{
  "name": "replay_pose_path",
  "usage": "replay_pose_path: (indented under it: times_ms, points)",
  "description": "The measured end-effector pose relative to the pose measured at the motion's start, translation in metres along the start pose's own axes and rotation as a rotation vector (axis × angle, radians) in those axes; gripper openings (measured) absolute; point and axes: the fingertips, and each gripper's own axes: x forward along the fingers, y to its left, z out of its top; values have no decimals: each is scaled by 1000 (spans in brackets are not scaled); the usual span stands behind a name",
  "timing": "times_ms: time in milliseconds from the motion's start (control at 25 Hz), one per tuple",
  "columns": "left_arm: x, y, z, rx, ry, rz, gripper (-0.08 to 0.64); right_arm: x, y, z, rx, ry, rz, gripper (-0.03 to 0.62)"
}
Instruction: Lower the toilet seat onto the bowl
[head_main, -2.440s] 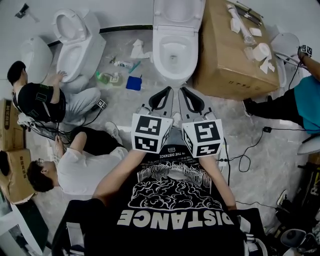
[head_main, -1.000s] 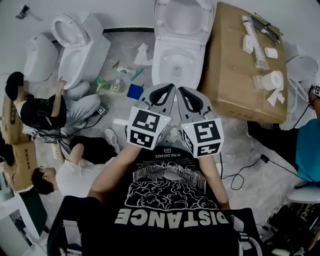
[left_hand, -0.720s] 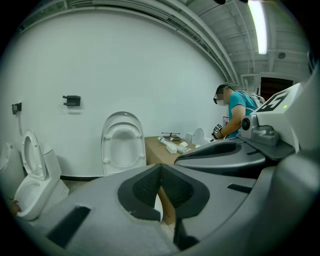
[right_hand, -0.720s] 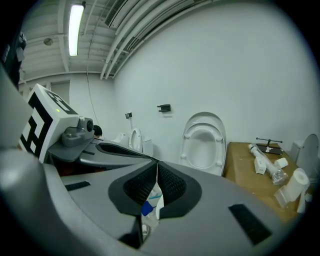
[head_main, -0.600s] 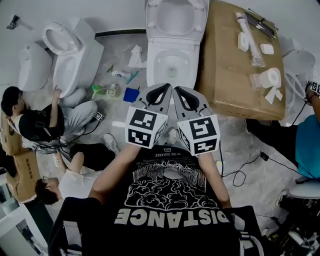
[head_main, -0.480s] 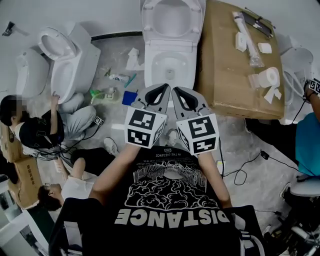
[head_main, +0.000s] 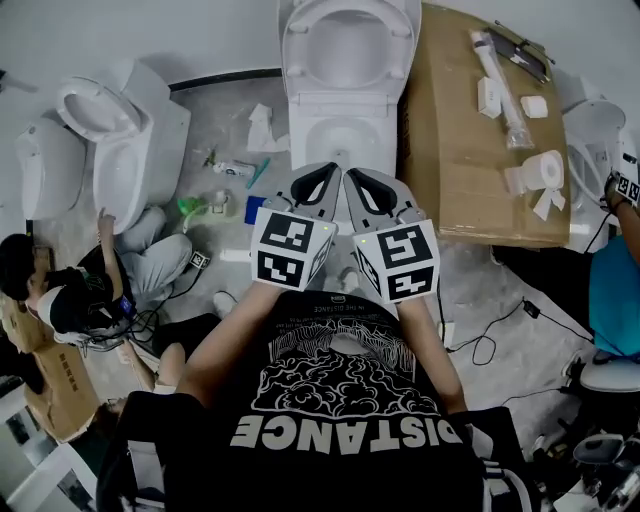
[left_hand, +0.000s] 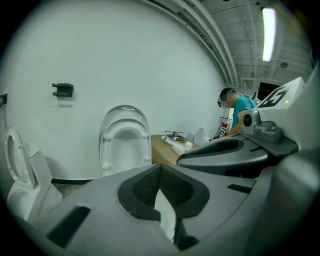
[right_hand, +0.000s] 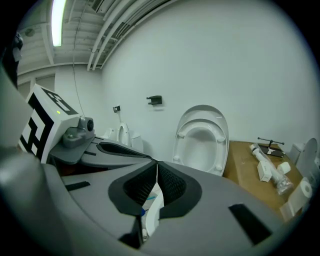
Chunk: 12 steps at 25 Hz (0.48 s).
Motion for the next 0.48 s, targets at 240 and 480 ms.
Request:
replay_pose_path:
  times_ms: [240, 480]
  points:
    - [13, 37, 8, -6, 18, -25, 11, 41, -3, 18, 22, 39, -2, 23]
    - [32, 70, 20, -12, 46, -87, 11, 79, -11, 36, -1, 128, -3, 23]
